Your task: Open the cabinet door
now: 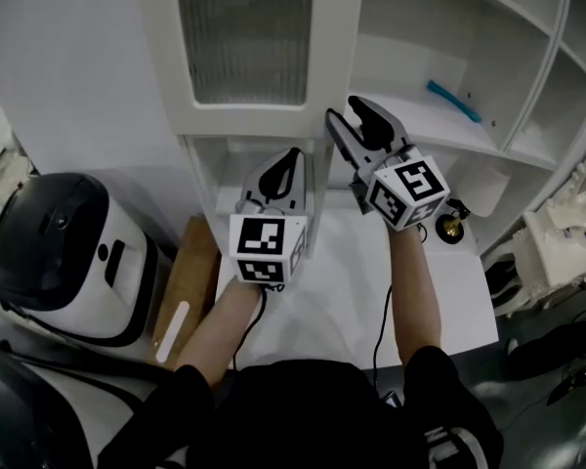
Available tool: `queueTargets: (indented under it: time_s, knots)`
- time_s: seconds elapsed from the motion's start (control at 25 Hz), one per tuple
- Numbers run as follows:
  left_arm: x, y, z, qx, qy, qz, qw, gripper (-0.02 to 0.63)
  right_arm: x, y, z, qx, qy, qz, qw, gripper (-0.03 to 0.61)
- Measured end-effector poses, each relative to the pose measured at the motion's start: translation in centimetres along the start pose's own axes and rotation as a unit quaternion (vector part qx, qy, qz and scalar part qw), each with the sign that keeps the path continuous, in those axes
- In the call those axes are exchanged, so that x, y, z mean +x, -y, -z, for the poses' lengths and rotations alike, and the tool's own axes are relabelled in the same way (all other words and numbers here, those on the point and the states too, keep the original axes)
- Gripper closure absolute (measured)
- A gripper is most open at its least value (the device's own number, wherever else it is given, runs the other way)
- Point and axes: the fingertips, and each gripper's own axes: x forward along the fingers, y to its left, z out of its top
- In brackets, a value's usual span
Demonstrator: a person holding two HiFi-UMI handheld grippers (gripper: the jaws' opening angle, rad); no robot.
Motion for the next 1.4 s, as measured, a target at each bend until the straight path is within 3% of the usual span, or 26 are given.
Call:
queueTargets:
  time_s: [0.28, 0.4, 0.68, 0.92, 1.4]
  knots:
    - [1.5, -0.9, 1.0, -0.011, 0.003, 0.016, 0.9998, 0.603, 0.9, -0.2, 0.1, 0.031, 0.027, -0.05, 0.998, 0.4]
    - [1.6, -1.2, 1.4, -0.038, 0.011, 0.027, 0.9988, 0.601, 0.7, -0.3, 0.1, 0.067, 0.04, -0.069, 0.995, 0.4]
    - [1.4, -1.6, 2.0, -0.093, 0.038, 0.031, 0.9945, 0.6, 0.2, -0.2, -0.2, 0.093, 0.048, -0.077, 0.992, 0.405]
    - [1.2, -1.8, 1.7, -0.12, 0.058, 0.044, 0.9901, 0.532, -0.3, -0.4, -0.6, 0.122, 0.057, -0.085, 0.987, 0.441]
    - [0.1, -0.8, 0.9, -0.192, 0.09, 0.092, 0.9729, 0.485, -2.4, -2.2, -1.9, 0.164, 0.069, -0.123, 0.976, 0.483]
